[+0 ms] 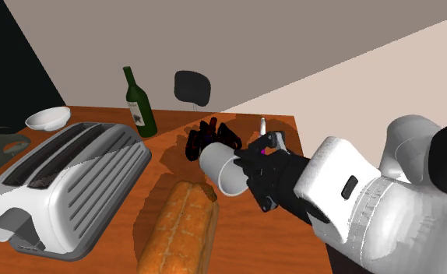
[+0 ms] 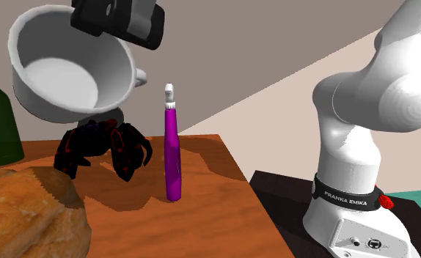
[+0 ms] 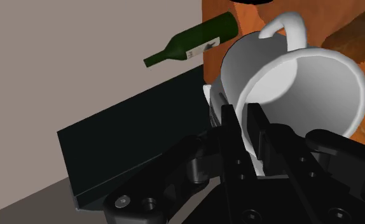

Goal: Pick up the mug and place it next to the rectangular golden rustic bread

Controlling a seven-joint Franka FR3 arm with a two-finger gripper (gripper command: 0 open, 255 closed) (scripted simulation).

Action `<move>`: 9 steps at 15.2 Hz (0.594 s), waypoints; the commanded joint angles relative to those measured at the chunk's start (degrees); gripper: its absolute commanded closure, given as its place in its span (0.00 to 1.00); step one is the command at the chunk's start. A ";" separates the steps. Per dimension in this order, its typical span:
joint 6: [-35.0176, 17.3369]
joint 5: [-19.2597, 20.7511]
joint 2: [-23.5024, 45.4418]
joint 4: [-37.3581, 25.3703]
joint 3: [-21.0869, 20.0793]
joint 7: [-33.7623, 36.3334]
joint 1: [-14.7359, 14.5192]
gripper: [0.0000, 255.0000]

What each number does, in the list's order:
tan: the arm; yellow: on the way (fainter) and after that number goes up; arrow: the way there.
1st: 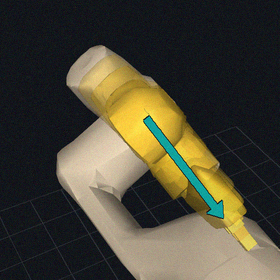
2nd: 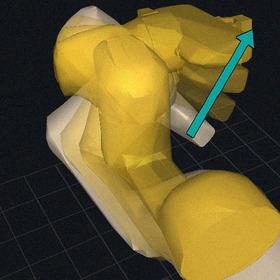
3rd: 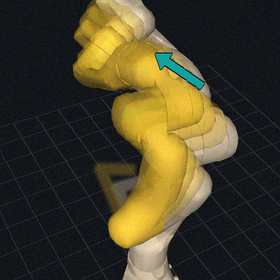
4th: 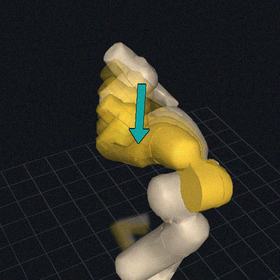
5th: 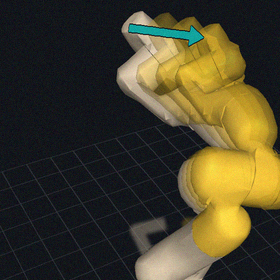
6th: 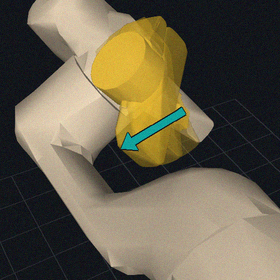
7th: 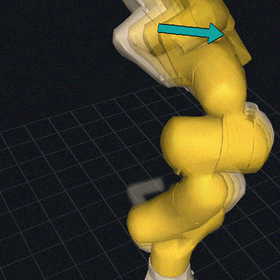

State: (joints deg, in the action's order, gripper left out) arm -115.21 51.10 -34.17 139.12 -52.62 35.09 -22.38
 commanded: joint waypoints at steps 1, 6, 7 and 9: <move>3.85 -0.80 3.02 -4.24 -4.91 1.13 1.90 1.00; 13.12 -0.29 10.95 -15.00 -20.15 4.13 10.94 1.00; 15.04 0.04 12.51 -17.35 -24.50 4.70 14.10 1.00; 18.10 -0.04 14.12 -22.12 -34.93 5.21 22.66 1.00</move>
State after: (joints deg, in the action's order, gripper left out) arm -98.93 51.18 -20.96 119.55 -82.28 40.03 -3.83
